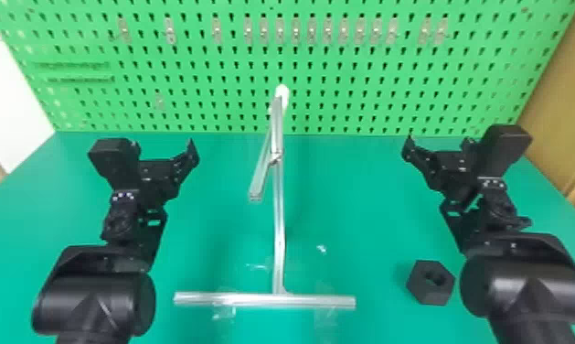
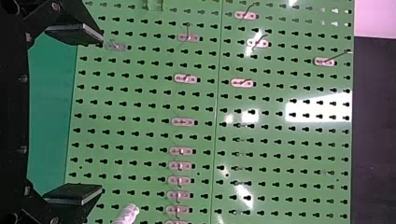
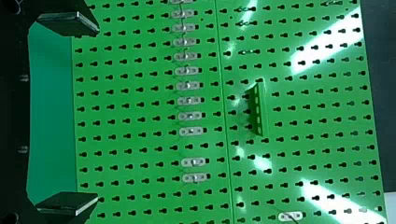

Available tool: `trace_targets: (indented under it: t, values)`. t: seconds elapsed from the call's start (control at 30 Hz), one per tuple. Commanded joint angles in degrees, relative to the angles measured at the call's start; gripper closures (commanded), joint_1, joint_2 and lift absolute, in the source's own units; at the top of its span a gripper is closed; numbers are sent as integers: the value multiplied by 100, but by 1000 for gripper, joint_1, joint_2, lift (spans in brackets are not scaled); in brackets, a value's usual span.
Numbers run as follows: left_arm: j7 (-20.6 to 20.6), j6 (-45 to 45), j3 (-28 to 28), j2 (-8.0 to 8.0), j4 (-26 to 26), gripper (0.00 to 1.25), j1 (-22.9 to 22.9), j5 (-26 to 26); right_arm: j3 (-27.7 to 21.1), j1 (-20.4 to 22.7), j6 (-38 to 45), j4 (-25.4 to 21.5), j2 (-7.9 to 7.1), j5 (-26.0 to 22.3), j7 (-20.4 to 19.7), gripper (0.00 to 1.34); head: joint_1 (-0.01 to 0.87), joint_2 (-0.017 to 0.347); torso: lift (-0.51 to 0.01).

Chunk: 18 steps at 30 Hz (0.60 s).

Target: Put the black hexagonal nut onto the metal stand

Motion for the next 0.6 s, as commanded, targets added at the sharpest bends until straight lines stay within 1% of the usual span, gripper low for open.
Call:
trace_targets:
  t: [0.0, 0.57]
  values:
    - [0, -8, 0, 0, 0, 154, 0, 7, -4, -1, 0, -1, -9, 5, 0, 55, 693, 81, -1]
    - [0, 1, -9, 0, 0, 154, -18, 7, -22, -1, 97, -36, -9, 5, 0, 55, 693, 81, -1]
